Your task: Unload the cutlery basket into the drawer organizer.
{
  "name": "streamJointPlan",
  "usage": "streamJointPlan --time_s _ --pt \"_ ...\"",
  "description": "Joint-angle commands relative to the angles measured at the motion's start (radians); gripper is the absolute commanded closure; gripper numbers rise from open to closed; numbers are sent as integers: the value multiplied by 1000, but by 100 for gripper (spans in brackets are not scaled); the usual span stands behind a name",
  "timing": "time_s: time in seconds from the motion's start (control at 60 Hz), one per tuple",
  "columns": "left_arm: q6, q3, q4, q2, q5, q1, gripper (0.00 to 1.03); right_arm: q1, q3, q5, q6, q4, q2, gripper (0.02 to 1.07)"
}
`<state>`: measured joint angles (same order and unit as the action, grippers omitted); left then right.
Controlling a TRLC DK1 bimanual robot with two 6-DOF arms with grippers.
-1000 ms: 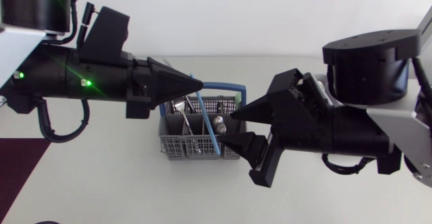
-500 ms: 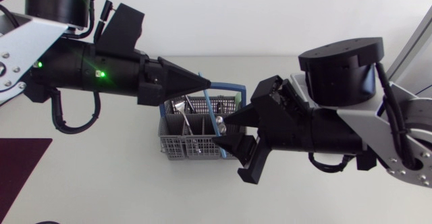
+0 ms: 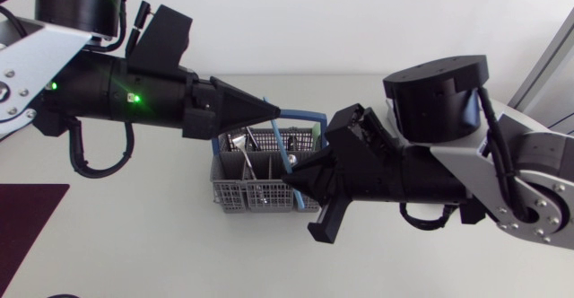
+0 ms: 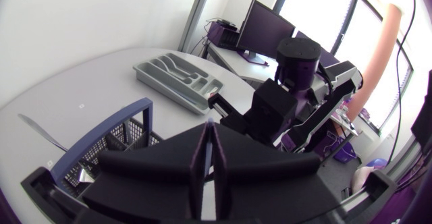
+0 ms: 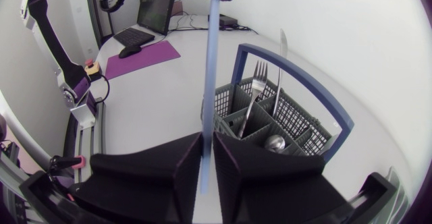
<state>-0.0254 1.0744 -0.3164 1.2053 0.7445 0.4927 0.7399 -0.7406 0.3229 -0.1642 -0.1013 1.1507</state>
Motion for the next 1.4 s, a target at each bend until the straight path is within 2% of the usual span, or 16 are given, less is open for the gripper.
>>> streamJointPlan --time_s 0.0,0.083,0.15,0.2,0.267,0.4,0.617,0.75,0.85,0.917,1.05,1.15,1.233,1.283,1.383 --pt "24 29 -3 4 18 -8 96 6 3 4 22 5 0 101" --pt "24 29 -3 2 18 -9 84 6 9 8 22 -1 -5 101" --pt "24 30 -1 0 18 -13 67 4 9 22 22 -12 -9 101" --pt "30 38 -1 -3 18 -23 49 4 14 30 23 -18 -19 101" --pt "53 47 13 -6 18 -42 31 3 20 41 23 -35 -29 101" --pt "90 82 53 -15 16 -86 11 3 52 47 20 -60 -59 101" --pt "165 156 99 -33 16 -186 8 -40 109 38 0 -133 -161 101" --pt "179 163 109 -36 15 -232 8 -160 130 42 -26 -190 -244 101" --pt "140 145 103 -39 3 -247 9 -283 136 48 -54 -227 -287 101" --pt "84 130 65 -39 -16 -237 9 -375 141 54 -70 -241 -302 101" --pt "-51 93 -13 -44 -103 -192 9 -553 139 71 -120 -247 -296 101" --pt "-157 44 -46 -61 -215 -121 10 -694 122 82 -156 -230 -244 101" --pt "-220 5 -61 -79 -287 -66 10 -789 98 82 -170 -207 -169 101" --pt "-265 -19 -75 -85 -358 -16 10 -844 75 82 -173 -193 -97 101" --pt "-308 -50 -89 -90 -418 32 10 -929 33 61 -176 -144 44 101"
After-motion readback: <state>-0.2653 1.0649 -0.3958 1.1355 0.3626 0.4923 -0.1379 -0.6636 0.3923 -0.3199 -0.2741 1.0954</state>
